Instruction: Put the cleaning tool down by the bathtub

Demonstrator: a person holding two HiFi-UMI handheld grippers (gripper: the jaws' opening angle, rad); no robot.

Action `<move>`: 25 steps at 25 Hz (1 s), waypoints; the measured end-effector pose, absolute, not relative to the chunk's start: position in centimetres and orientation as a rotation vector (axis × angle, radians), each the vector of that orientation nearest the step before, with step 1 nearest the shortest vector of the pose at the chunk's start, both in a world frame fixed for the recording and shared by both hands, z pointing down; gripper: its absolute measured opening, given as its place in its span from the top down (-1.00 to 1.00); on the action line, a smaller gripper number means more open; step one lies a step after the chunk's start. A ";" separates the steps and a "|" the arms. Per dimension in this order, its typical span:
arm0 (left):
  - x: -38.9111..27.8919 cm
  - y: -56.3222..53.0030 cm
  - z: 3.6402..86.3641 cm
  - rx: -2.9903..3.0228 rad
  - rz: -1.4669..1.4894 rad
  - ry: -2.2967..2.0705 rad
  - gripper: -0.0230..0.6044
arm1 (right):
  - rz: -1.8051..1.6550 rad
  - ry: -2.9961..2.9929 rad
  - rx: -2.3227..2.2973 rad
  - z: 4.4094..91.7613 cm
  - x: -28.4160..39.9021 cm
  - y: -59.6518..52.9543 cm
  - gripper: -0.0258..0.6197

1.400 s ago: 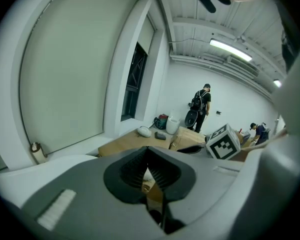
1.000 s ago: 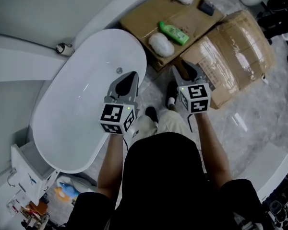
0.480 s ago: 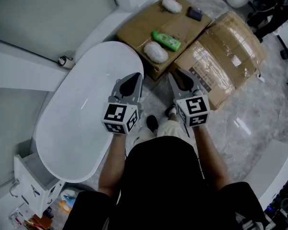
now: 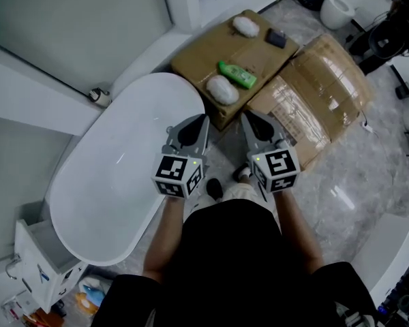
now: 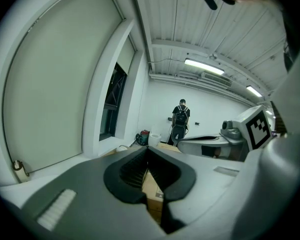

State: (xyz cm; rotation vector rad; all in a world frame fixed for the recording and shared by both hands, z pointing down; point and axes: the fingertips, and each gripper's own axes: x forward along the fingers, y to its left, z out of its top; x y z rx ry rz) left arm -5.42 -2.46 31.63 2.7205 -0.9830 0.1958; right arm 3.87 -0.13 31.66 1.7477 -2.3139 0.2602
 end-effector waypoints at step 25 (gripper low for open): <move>-4.5 -1.3 29.8 2.760 0.155 -0.959 0.93 | 0.253 -2.411 1.766 27.7 4.2 1.8 0.90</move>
